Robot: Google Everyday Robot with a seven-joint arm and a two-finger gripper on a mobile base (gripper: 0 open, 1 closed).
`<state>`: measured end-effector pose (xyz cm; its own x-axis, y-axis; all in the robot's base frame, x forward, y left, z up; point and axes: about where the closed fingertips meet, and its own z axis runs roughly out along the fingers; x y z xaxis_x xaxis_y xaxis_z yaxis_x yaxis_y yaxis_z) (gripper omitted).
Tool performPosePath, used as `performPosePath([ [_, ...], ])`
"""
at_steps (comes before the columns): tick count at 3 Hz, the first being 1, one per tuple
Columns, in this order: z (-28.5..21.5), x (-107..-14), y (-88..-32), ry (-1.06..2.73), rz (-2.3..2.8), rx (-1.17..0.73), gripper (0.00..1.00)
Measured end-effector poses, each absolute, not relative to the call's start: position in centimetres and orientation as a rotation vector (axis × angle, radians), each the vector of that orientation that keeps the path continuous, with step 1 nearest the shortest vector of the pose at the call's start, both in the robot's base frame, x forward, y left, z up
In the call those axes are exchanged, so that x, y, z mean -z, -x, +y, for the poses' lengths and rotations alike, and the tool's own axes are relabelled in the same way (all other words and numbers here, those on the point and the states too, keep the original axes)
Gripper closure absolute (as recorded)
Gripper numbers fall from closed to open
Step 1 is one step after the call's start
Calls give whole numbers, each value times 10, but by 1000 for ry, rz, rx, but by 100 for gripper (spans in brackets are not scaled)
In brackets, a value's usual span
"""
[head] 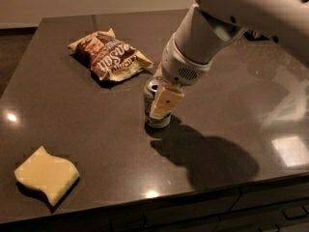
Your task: Move 7up can near sponge
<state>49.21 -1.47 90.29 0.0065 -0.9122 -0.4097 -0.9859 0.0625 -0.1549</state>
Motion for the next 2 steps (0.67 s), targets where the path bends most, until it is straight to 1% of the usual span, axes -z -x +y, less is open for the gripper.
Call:
performPosePath([
  [1,-14,-906,-494,1889,1941,-257,62],
  [2,1,-916,-487,1922,1887,-275,85],
])
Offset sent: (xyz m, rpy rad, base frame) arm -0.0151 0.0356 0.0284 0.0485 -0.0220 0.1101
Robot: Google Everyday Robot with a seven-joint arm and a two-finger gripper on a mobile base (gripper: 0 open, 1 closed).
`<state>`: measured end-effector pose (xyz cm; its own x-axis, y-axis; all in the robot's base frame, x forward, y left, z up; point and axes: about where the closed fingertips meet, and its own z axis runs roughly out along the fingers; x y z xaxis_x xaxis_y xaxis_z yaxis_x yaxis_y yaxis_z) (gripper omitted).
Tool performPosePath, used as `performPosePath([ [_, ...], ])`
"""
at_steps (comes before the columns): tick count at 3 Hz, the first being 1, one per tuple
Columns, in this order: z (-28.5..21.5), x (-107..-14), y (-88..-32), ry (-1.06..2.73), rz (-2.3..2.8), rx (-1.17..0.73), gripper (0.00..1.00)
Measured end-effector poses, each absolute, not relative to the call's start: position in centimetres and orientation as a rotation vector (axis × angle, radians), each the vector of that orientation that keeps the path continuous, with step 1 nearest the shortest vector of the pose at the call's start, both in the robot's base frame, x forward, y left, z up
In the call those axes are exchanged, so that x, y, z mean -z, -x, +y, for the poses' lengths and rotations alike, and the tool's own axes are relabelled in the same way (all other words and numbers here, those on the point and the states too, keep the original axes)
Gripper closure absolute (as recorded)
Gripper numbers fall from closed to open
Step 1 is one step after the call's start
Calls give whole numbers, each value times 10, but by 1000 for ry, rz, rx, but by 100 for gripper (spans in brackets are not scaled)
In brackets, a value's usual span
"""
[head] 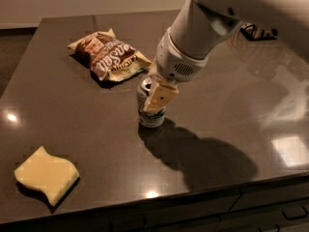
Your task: Move 7up can near sponge
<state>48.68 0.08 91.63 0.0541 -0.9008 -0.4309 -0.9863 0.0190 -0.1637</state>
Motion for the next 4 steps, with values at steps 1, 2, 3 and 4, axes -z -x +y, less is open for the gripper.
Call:
performPosePath([
  [1,29,-924,-471,1989,1804,-300,100],
  [2,61,-927,-451,2067,1718,-328,100],
  [3,89,-927,-435,2130,1644,-353,100],
  [4,108,-921,-427,2178,1597,-361,100],
])
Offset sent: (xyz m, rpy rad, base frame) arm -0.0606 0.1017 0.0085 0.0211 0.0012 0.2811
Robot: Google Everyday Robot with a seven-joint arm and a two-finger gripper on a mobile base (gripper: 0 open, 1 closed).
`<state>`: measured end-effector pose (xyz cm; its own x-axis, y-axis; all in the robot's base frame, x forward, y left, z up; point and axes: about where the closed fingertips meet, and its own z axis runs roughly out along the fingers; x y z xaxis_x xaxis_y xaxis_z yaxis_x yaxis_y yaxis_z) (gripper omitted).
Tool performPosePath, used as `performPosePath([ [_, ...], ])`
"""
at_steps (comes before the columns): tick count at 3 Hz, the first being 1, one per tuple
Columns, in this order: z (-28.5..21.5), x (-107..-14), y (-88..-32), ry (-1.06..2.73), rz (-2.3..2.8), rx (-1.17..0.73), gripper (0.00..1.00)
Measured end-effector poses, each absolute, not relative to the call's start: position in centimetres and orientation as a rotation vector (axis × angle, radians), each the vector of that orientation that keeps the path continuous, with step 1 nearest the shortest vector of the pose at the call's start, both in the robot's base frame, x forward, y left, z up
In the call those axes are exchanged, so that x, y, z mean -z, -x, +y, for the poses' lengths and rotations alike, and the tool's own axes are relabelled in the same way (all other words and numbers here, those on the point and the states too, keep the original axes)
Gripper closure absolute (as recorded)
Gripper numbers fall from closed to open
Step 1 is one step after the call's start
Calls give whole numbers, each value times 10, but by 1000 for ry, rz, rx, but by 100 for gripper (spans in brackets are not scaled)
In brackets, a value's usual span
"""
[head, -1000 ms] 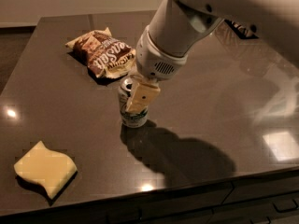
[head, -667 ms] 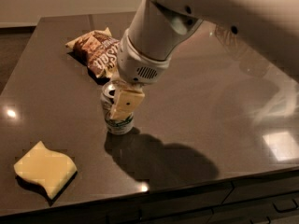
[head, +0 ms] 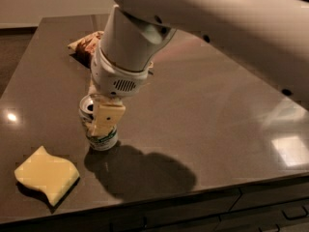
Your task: Move 7up can near sponge
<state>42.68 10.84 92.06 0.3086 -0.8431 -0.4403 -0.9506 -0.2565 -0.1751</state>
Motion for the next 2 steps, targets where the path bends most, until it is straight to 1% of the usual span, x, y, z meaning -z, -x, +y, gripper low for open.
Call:
performPosePath([
  [1,123,-911,-421,2219,1569,-369,85],
  [2,130,-905,-418,2235,1546,-356,62],
])
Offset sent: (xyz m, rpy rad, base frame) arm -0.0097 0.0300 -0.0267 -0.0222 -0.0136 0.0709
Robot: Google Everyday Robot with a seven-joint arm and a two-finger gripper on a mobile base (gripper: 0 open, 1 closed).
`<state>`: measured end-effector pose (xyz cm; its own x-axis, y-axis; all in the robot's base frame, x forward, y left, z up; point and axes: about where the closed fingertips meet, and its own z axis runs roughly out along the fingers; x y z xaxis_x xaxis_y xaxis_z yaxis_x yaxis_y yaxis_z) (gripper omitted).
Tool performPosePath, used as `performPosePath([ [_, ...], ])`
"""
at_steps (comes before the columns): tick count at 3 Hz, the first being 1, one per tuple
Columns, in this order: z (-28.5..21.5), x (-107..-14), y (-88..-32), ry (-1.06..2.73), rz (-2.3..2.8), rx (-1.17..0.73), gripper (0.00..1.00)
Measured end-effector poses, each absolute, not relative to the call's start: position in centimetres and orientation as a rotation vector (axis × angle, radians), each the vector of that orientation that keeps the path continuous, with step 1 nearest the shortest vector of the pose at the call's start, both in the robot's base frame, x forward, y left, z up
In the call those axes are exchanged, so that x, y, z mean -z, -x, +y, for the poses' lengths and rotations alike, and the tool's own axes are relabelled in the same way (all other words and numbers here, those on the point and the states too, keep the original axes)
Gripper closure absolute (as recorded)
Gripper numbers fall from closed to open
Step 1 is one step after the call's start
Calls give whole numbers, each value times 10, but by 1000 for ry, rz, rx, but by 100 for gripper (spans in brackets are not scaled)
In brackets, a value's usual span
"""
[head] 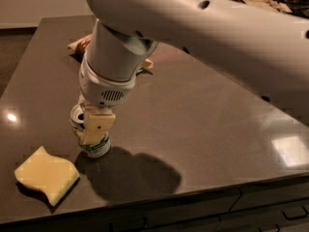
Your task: Move 7up can near sponge
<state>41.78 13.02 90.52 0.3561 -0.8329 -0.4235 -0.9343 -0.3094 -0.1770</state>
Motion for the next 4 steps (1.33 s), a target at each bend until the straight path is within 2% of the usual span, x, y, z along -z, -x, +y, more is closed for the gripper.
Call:
performPosePath([
  [2,131,-910,-415,2235,1539,-345,16],
  [3,132,-912,-413,2235,1534,-338,0],
  [4,132,-912,-413,2235,1534,-338,0],
])
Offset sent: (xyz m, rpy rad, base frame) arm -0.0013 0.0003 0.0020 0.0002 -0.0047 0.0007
